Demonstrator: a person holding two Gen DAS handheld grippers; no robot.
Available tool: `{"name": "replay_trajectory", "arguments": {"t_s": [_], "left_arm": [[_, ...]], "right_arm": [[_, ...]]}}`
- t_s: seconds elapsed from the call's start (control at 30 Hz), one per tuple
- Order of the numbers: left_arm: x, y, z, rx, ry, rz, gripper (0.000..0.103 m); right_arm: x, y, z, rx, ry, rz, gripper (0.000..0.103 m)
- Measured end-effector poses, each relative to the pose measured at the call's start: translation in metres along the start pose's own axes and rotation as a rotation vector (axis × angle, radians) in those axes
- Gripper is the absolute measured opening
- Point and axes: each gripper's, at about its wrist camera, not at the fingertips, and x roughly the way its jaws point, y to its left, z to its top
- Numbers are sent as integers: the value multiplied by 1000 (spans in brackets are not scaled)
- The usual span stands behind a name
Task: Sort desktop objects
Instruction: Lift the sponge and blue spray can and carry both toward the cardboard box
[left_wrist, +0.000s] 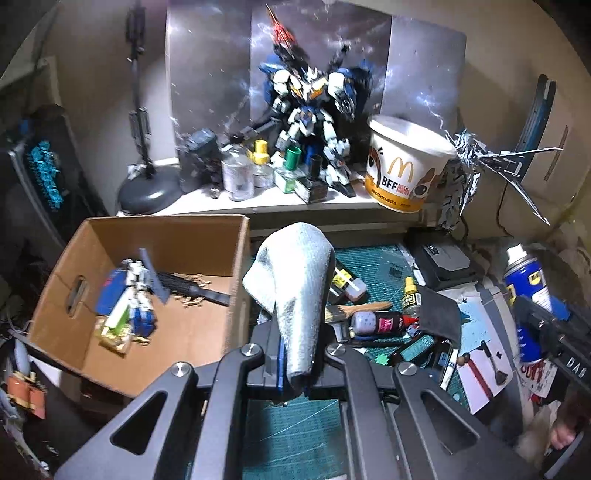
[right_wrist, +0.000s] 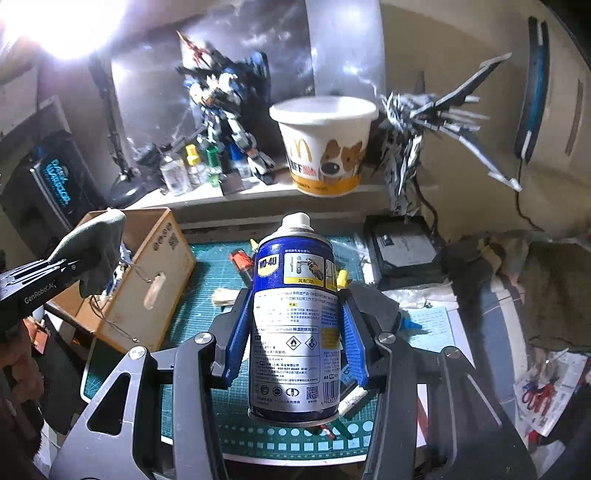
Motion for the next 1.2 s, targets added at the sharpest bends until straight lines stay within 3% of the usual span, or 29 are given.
{"name": "replay_trajectory", "arguments": {"t_s": [0.6, 1.2], "left_arm": [[-89, 18, -8, -105, -57, 184, 6], [-92, 9, 13, -137, -83, 164, 6]], "right_arm": [[-48, 19, 15, -64, -66, 175, 43], [-53, 21, 37, -94, -77, 197, 43]]}}
